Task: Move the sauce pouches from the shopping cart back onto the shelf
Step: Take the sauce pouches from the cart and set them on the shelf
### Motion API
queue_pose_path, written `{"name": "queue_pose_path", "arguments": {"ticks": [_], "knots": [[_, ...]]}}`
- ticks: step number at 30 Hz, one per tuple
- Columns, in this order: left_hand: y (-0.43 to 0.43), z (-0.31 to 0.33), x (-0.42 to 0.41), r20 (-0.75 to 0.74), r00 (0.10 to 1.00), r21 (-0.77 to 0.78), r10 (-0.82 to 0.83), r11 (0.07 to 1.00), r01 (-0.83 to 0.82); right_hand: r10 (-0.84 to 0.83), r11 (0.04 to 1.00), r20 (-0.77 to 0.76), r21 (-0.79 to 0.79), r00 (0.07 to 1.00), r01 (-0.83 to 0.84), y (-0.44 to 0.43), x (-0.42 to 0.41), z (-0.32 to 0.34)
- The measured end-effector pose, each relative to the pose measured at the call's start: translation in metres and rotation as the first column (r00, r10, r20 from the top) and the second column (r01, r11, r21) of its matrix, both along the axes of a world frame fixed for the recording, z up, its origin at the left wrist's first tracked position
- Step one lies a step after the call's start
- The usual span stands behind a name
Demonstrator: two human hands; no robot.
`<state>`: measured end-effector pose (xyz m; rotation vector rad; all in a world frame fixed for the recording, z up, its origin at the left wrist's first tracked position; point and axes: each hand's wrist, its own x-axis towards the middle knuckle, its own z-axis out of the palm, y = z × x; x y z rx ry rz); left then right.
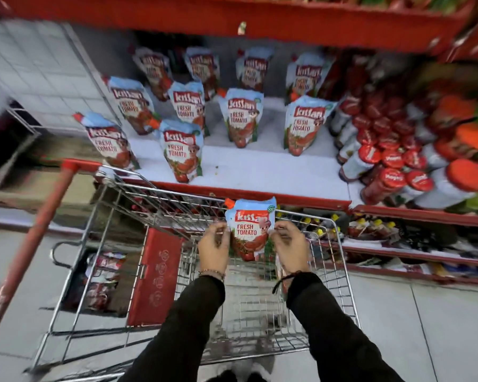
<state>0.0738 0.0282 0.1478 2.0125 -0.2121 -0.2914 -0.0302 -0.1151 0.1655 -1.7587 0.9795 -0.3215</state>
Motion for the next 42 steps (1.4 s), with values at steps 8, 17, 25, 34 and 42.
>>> {"name": "queue_pose_path", "arguments": {"ticks": [8,17,25,34,42], "knots": [[-0.023,0.060,0.046,0.176,0.984,-0.175,-0.015,0.984,0.046,-0.014,0.996,0.211,-0.084,0.977,0.032,-0.023,0.037,0.059],[-0.064,0.086,0.119,0.271,0.963,-0.229,-0.007,0.971,0.072,-0.070,0.998,0.290,0.014,0.954,0.069,-0.055,0.105,0.078],[-0.074,0.060,0.140,0.215,0.976,-0.223,0.013,0.974,0.037,-0.059,0.998,0.227,0.030,0.972,0.053,-0.061,0.133,0.057],[-0.075,0.054,0.136,0.211,0.975,-0.207,0.063,0.978,-0.018,-0.010,0.998,0.206,-0.057,0.978,0.022,-0.063,0.133,0.052],[-0.074,0.061,0.129,0.199,0.979,-0.173,0.046,0.985,-0.011,0.047,0.995,0.191,-0.091,0.981,-0.030,-0.060,0.130,0.056]]}}
